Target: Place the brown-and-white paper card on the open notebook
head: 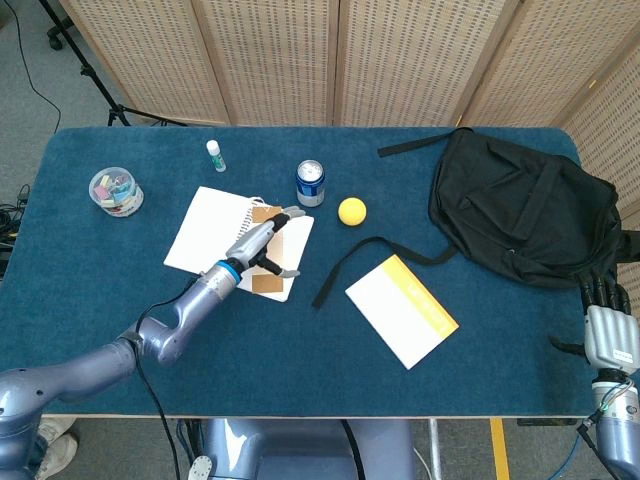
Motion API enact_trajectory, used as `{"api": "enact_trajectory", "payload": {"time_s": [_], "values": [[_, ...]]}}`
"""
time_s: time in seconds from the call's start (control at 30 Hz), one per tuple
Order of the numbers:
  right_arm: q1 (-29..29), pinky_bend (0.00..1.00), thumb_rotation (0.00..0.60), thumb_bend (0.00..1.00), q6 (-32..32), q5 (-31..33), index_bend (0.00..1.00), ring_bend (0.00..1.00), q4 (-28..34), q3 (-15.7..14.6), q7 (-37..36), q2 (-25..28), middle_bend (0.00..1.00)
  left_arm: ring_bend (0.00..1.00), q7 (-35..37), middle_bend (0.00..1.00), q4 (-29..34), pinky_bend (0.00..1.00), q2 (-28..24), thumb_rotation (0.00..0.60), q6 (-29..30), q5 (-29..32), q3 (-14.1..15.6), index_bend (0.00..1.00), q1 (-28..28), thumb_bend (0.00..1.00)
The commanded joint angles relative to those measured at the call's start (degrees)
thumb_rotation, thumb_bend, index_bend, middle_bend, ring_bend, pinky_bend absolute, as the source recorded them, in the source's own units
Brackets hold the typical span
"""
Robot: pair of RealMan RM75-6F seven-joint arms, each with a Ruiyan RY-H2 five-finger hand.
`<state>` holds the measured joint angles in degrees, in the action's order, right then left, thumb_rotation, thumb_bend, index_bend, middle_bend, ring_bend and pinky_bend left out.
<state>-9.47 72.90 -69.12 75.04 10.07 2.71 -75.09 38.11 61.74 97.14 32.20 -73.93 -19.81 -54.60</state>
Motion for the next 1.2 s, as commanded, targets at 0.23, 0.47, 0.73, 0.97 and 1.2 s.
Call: {"api": "enact_trajectory", "payload": {"time_s": [0.23,0.47,0.73,0.97,1.2], "values": [[0.2,0.00,0.600,0.00,0.6,-0.8,0.08,0.00,1.0,-0.2,0.0,0.4,0.00,0.00,-5.8,0.00,16.9,0.00,-14.6,0.600,4.3,-10.0,11.7,0.00,6.2,0.12],[0.3,0.00,0.600,0.00,1.0,-1.1,0.08,0.00,1.5,-0.3,0.0,0.6,0.00,0.00,-9.4,0.00,21.3,0.00,-17.3,0.600,5.9,-11.4,14.7,0.00,7.3,0.12],[0.3,0.00,0.600,0.00,1.0,-1.0,0.08,0.00,1.7,-0.3,0.0,0.8,0.00,0.00,-8.7,0.00,21.6,0.00,-15.2,0.600,5.8,-11.1,16.3,0.00,7.1,0.12],[0.3,0.00,0.600,0.00,0.7,-0.8,0.08,0.00,1.5,-0.2,-0.1,0.7,0.00,0.00,-7.5,0.00,21.3,0.00,-13.3,0.600,6.3,-11.4,16.8,0.00,6.5,0.12],[0.3,0.00,0.600,0.00,0.6,-0.6,0.08,0.00,1.4,-0.1,-0.5,0.9,0.00,0.00,-6.7,0.00,19.8,0.00,-11.2,0.600,7.4,-11.4,17.3,0.00,6.6,0.12]]}}
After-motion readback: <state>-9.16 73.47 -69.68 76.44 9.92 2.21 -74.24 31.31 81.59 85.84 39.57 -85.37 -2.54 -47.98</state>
